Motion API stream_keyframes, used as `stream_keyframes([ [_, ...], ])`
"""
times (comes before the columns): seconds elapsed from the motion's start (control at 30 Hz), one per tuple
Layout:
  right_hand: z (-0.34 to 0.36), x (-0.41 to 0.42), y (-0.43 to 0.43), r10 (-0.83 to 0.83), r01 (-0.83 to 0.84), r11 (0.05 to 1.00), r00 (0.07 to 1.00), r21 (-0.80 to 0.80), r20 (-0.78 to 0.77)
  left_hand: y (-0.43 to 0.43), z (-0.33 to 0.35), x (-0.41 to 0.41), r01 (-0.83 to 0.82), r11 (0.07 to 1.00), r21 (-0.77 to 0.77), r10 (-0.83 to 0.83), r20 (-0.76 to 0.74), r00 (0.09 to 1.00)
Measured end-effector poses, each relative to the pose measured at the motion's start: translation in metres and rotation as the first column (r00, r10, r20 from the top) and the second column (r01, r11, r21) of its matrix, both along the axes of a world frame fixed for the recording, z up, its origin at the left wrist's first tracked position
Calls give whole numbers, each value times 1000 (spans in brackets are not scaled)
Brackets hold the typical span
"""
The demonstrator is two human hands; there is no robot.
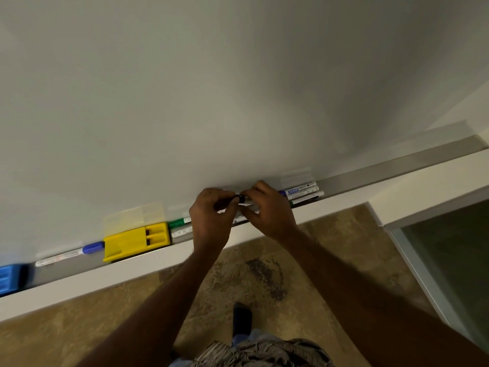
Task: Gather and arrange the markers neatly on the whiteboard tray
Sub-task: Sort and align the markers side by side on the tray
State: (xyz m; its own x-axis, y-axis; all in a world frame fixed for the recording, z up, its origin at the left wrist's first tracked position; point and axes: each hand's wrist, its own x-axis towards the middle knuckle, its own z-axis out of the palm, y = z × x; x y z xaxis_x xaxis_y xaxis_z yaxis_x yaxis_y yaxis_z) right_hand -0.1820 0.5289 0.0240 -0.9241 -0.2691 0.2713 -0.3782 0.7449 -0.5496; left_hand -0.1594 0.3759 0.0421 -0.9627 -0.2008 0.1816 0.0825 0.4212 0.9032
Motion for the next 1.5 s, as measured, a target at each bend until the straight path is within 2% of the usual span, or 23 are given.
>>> stream_keyframes([
  [0.1,3,0,0,-39,35,997,998,-73,-51,-2,5,-1,86,996,-5,-86,-98,991],
  [0.2,9,-1,3,-126,120,928,992,-352,6,-6,1,0,163,981,-109,-173,-97,980],
  [0.23,11,-1,5,-189,206,859,978,-468,85,-8,-2,1,180,969,-166,-194,-71,978],
  [0.3,13,-4,11,-234,406,632,912,-660,337,-10,-8,4,216,935,-280,-230,-19,973],
  [0.37,11,-6,18,-193,538,442,838,-718,510,-10,-13,4,257,903,-344,-268,15,963],
  [0.5,-2,-8,27,-142,682,248,728,-688,671,-6,-19,2,327,870,-368,-327,63,943],
  [0.57,-10,-8,27,-129,732,205,678,-650,724,-4,-24,0,344,842,-415,-340,87,937],
  [0.6,-14,-7,28,-143,748,237,658,-620,739,-5,-26,-1,346,828,-440,-338,101,936],
  [0.7,-28,2,35,-281,740,467,643,-483,713,-11,-32,-2,345,793,-502,-321,138,937],
  [0.8,-38,12,43,-442,710,601,678,-366,588,-17,-37,-3,349,763,-544,-309,167,936],
  [0.87,-43,18,46,-492,666,685,721,-293,488,-19,-40,-4,347,756,-556,-298,180,937],
  [0.97,-46,23,47,-442,550,806,805,-219,396,-17,-44,-6,356,745,-564,-299,194,934],
  [1.07,-48,24,46,-329,379,923,865,-64,378,-14,-49,-9,360,698,-620,-321,179,930],
  [1.17,-50,23,45,-285,281,958,890,65,356,-13,-54,-10,344,676,-652,-303,179,936],
  [1.5,-52,26,47,-274,226,957,908,180,317,-13,-62,-6,354,712,-607,-287,209,935],
])
